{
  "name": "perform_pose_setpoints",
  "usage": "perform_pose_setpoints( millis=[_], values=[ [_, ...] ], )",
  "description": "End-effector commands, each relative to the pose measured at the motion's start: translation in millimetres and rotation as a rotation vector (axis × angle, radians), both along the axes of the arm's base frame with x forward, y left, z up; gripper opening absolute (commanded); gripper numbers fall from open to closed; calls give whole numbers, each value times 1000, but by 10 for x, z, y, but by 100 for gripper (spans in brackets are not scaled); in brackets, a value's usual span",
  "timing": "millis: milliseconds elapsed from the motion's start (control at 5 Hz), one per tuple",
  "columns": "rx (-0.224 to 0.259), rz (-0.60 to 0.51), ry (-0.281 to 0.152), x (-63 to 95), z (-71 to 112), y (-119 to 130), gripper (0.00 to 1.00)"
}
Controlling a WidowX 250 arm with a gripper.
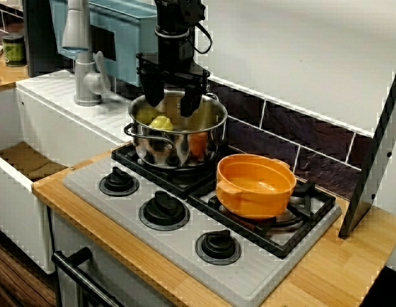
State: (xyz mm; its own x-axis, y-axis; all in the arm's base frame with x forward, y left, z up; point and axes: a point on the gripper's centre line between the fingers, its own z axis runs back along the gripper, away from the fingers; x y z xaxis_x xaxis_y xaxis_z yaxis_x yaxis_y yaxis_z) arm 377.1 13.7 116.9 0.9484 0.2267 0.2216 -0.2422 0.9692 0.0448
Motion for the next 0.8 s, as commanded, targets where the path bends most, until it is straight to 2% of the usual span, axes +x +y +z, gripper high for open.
perform_pose_setpoints(
  millis=[0,200,400,600],
  values=[
    [-6,-1,-32,-104,327,150,100],
    [-33,11,-37,-159,422,222,100],
    [-44,25,-48,-210,500,283,100],
    [-46,41,-41,-236,511,362,100]
  ],
)
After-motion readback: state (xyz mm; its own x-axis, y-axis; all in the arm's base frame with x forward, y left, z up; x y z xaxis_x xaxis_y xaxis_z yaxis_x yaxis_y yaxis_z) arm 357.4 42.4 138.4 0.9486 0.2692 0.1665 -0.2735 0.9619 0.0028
